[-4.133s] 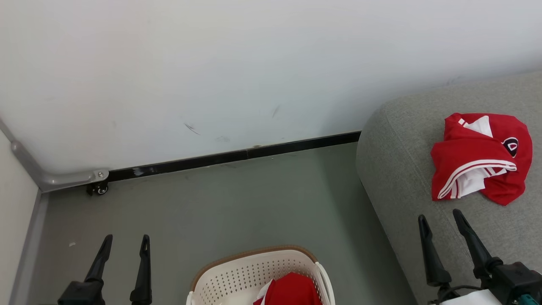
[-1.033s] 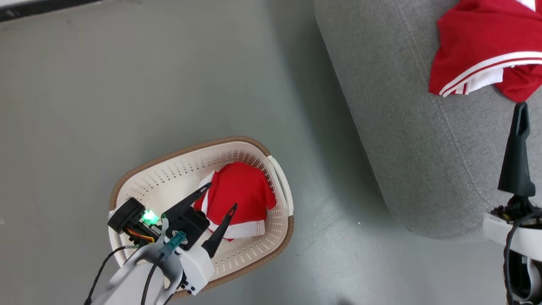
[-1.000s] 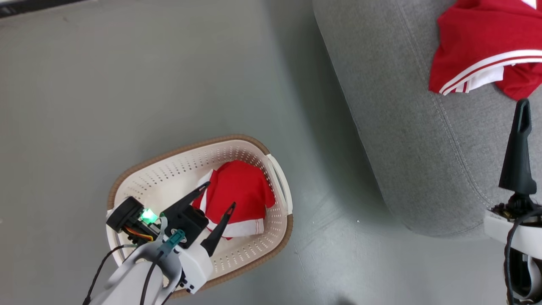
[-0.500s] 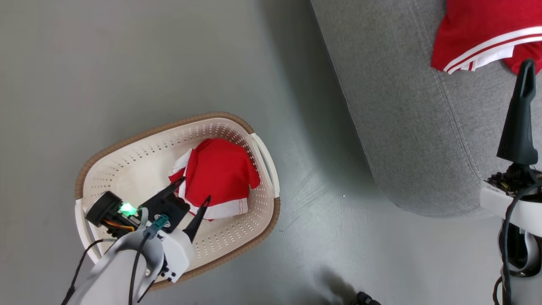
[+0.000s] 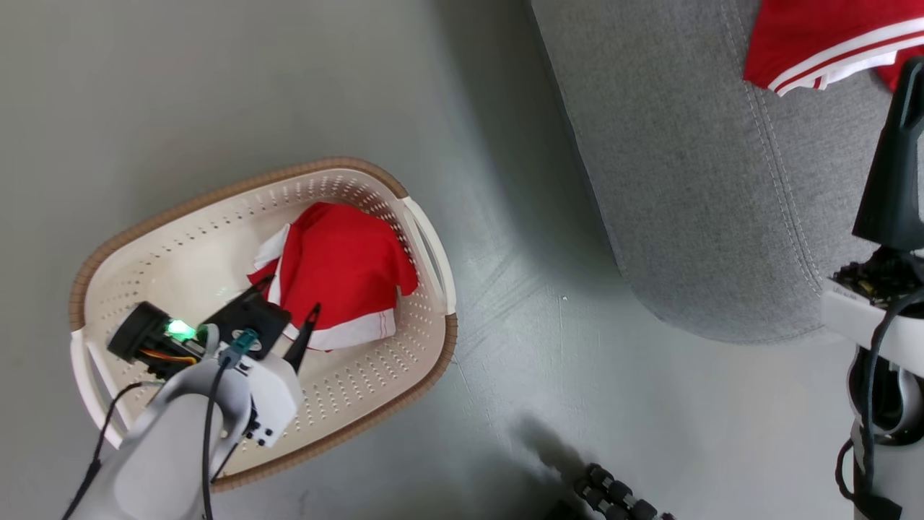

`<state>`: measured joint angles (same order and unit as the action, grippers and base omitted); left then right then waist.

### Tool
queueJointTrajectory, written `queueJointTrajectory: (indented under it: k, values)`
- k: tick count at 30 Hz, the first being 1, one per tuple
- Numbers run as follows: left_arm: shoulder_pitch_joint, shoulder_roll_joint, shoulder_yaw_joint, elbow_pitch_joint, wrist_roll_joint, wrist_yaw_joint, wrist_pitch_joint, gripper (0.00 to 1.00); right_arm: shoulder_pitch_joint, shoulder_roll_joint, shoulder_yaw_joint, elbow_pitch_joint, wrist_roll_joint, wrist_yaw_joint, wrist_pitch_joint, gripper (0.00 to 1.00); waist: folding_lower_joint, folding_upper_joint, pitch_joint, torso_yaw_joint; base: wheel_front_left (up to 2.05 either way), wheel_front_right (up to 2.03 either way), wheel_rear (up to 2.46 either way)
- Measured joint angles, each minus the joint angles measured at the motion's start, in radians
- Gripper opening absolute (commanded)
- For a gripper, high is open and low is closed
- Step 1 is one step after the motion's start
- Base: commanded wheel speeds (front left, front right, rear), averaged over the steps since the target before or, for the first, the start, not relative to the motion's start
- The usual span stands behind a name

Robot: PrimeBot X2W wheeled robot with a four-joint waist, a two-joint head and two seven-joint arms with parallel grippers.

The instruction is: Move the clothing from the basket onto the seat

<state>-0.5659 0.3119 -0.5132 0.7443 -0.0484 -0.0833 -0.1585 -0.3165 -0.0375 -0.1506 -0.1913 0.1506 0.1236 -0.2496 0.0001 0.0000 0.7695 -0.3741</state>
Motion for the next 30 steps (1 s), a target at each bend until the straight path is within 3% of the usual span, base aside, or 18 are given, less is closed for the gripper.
queueJointTrajectory:
  k: [13,29,30]
  values:
    - [-0.058,0.027,0.018,0.075,0.011,0.032,0.009,1.0,-0.046,0.0,0.003,-0.008,0.037,0.0,-0.002,1.0,0.0,0.0,0.081,-0.041,0.0,0.0,0.0]
    - [-0.128,0.014,0.016,0.142,0.018,0.045,0.053,1.0,-0.095,0.0,0.023,-0.002,0.071,0.0,-0.003,1.0,0.0,0.0,0.138,-0.083,0.0,0.0,0.0]
    - [-0.132,0.01,0.015,0.145,0.018,0.042,0.053,0.74,-0.1,0.0,0.025,-0.002,0.071,0.0,-0.003,1.0,0.0,0.0,0.139,-0.085,0.0,0.0,0.0]
